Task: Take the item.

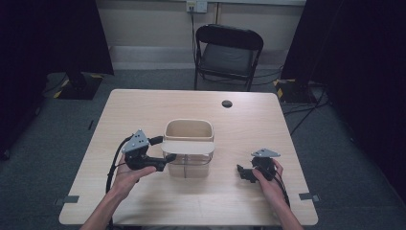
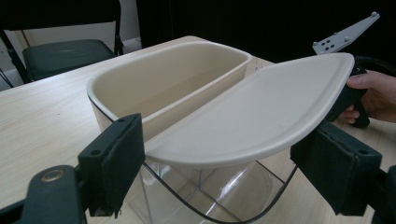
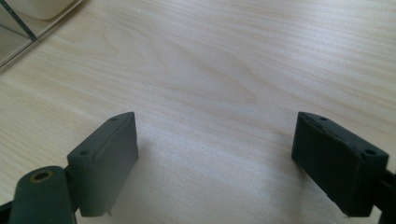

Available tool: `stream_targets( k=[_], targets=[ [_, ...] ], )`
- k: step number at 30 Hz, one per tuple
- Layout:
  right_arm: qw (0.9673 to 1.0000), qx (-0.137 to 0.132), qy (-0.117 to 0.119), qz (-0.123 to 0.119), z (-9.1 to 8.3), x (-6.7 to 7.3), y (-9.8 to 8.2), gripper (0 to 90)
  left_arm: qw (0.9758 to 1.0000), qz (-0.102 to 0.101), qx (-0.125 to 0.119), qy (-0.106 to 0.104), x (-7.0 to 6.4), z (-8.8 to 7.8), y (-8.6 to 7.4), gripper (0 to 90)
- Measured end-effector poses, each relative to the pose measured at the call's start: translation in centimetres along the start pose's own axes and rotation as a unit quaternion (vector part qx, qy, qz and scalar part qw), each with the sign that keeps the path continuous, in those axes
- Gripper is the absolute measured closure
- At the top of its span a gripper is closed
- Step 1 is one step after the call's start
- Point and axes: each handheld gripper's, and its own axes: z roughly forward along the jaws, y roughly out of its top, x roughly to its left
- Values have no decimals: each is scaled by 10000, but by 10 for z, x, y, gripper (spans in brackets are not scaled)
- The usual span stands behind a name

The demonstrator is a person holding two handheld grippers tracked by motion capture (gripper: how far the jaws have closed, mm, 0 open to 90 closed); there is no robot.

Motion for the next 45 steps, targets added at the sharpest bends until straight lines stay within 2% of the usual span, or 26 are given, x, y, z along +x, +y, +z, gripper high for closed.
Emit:
stream_targets(
  k=[13,19,45],
  targets=[
    [10000,0,0,1,0,0,0,139,10000,-22,11,-38,2,1,0,171],
    [10000,1,0,0,0,0,0,139,9999,-108,40,-41,3,1,-1,171],
    [10000,1,0,1,0,0,0,140,9999,-97,-1,-83,5,2,-1,173]
  ],
)
